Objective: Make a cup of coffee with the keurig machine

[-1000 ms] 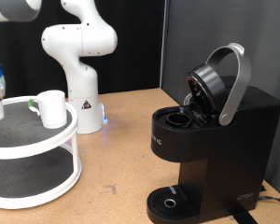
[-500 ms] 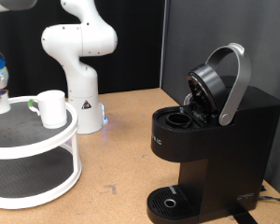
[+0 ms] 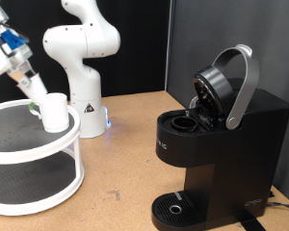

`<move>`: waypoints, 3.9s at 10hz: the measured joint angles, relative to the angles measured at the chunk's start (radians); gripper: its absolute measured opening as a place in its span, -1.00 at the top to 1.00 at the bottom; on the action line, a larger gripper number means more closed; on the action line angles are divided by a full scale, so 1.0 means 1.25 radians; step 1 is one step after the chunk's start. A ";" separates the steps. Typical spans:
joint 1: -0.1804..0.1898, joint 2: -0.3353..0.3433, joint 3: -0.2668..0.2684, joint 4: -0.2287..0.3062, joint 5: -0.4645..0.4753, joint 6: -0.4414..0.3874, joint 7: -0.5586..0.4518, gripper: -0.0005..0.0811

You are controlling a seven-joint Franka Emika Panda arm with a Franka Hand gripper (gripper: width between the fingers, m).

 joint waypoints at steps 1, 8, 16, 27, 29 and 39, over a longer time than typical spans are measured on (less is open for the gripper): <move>0.010 0.000 -0.003 0.003 0.028 0.008 0.002 -0.13; 0.074 0.018 0.026 0.036 0.188 -0.060 0.081 -0.13; 0.130 0.064 0.080 0.081 0.249 -0.055 0.124 -0.13; 0.182 0.147 0.175 0.171 0.310 -0.037 0.169 -0.13; 0.182 0.146 0.171 0.170 0.325 -0.045 0.162 -0.13; 0.189 0.213 0.268 0.138 0.250 0.052 0.220 -0.13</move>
